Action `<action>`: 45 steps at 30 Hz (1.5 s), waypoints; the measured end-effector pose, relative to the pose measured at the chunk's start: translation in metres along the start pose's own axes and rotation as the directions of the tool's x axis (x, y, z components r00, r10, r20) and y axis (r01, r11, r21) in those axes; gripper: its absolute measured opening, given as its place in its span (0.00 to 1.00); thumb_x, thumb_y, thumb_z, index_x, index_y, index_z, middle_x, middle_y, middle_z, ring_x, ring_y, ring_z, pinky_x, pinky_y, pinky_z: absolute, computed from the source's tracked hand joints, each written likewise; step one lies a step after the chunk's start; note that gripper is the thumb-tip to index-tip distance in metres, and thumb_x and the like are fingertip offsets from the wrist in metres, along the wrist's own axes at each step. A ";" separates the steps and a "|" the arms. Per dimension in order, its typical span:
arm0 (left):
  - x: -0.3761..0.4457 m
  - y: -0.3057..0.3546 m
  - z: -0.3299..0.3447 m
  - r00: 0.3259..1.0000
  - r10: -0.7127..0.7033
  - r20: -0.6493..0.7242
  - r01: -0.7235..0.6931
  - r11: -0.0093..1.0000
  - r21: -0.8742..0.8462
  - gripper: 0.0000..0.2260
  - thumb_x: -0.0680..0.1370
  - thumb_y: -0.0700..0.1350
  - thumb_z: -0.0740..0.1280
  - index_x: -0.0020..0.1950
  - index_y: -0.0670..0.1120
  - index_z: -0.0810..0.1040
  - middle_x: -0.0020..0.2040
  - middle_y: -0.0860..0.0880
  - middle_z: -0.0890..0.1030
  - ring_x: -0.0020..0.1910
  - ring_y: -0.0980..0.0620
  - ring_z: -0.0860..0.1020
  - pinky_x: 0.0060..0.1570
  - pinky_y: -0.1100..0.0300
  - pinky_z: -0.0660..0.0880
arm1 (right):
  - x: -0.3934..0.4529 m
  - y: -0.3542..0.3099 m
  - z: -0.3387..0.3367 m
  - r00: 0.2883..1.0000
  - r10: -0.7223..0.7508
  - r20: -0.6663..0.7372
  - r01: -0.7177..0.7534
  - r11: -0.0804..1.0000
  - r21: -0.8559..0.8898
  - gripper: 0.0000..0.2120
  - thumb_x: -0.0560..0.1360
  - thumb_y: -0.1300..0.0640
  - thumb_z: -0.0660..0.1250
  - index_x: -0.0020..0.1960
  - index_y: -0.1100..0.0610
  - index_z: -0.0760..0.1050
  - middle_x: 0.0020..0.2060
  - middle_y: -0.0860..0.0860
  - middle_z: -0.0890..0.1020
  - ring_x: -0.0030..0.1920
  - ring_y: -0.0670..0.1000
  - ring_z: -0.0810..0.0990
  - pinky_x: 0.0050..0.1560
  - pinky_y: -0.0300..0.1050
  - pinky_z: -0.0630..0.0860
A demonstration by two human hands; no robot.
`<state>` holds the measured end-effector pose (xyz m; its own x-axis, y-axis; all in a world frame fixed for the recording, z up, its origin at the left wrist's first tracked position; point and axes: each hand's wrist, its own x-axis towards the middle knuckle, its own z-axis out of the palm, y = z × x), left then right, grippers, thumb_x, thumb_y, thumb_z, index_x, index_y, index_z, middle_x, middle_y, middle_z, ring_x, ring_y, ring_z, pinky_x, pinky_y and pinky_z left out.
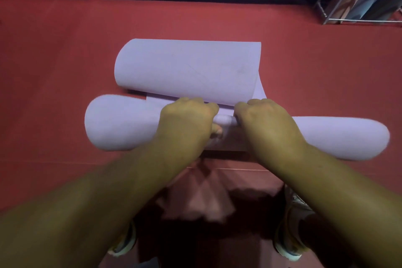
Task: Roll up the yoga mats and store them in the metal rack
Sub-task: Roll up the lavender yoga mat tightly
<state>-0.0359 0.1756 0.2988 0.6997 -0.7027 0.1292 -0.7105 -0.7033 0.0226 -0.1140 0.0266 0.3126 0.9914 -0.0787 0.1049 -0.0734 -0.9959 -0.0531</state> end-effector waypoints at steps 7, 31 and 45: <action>-0.014 0.018 0.021 0.997 0.044 0.057 -0.050 0.993 0.103 0.09 0.79 0.52 0.66 0.51 0.47 0.75 0.49 0.44 0.74 0.50 0.40 0.73 0.45 0.50 0.65 | -0.013 -0.017 -0.013 0.968 -0.006 0.252 0.035 0.993 -0.110 0.10 0.74 0.65 0.59 0.47 0.52 0.62 0.52 0.53 0.76 0.53 0.56 0.73 0.44 0.46 0.61; -0.012 0.000 0.026 0.993 0.049 0.103 -0.050 0.999 0.012 0.31 0.69 0.74 0.57 0.50 0.46 0.75 0.47 0.44 0.75 0.48 0.41 0.74 0.45 0.50 0.70 | -0.010 0.015 0.017 0.967 -0.006 0.253 -0.036 0.986 0.160 0.07 0.79 0.57 0.59 0.43 0.54 0.62 0.37 0.51 0.68 0.41 0.58 0.68 0.41 0.49 0.62; -0.007 0.002 0.022 0.933 0.066 0.353 -0.056 0.998 -0.038 0.25 0.71 0.68 0.69 0.50 0.52 0.61 0.48 0.50 0.70 0.48 0.46 0.69 0.45 0.54 0.63 | -0.013 0.007 0.035 0.941 -0.062 0.333 0.008 0.987 0.161 0.17 0.72 0.42 0.65 0.36 0.49 0.61 0.32 0.45 0.68 0.38 0.54 0.72 0.39 0.45 0.65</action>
<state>-0.0407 0.1765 0.2766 0.6323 -0.7403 -0.2281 -0.7512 -0.6580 0.0531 -0.1234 0.0225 0.2765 0.9736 0.0023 -0.2283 -0.0473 -0.9762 -0.2115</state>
